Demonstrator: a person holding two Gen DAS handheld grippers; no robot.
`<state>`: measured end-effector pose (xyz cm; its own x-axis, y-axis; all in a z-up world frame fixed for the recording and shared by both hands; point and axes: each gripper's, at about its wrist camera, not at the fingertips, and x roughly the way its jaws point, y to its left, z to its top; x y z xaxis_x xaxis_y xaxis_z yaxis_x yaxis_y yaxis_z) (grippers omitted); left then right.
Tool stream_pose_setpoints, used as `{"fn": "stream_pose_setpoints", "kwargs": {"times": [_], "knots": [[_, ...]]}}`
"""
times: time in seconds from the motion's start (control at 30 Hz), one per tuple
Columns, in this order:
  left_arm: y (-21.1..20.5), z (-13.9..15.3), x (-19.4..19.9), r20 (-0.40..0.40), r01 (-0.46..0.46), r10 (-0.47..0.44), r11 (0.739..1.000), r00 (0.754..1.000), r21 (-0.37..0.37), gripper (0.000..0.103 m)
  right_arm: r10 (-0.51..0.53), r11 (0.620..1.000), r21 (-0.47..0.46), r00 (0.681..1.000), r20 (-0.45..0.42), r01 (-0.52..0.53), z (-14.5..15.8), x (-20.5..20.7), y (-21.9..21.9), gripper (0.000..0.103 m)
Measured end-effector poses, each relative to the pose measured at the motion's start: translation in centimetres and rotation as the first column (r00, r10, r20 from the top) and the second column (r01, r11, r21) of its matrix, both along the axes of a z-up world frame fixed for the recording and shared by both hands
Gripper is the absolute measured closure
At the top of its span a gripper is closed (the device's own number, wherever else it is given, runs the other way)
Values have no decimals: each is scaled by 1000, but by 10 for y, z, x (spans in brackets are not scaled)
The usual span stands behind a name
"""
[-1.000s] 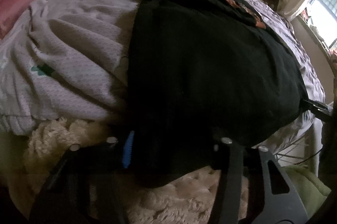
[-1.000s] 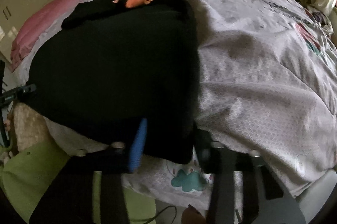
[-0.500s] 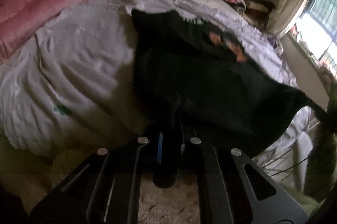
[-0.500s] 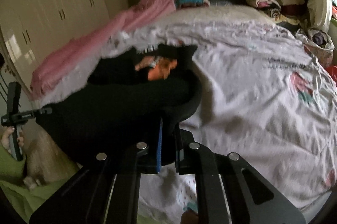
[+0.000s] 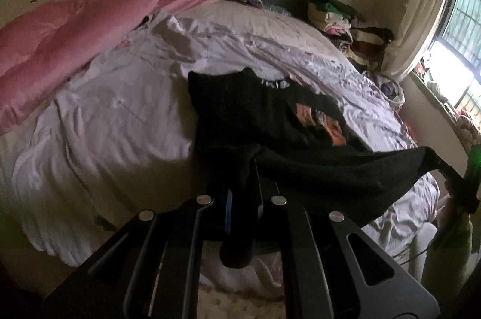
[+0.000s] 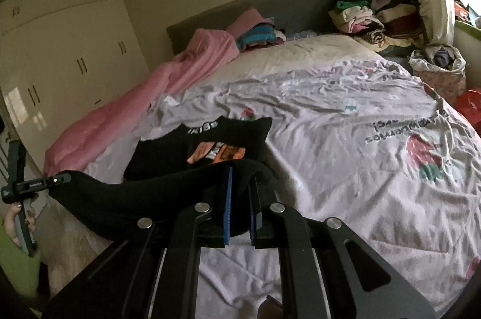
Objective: Fold small clothes
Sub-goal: 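Lift the hem with both tools and fold it over toward the collar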
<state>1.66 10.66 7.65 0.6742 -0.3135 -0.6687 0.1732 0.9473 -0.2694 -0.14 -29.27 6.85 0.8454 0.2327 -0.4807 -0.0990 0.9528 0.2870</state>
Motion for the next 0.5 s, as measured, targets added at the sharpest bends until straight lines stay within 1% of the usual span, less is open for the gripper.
{"fn": "stream_pose_setpoints", "kwargs": {"times": [0.2,0.37,0.5], "knots": [[-2,13,17,21,-14,14,1000,1000,4,101,-10,1000,-10,1000,19,10,9,14,1,95],[-1,20,28,34,-32,32,999,999,-16,101,-18,1000,-25,999,38,19,19,27,2,95],[-3,25,36,43,-44,44,999,998,-3,101,-25,999,-35,998,51,26,24,36,2,95]]}}
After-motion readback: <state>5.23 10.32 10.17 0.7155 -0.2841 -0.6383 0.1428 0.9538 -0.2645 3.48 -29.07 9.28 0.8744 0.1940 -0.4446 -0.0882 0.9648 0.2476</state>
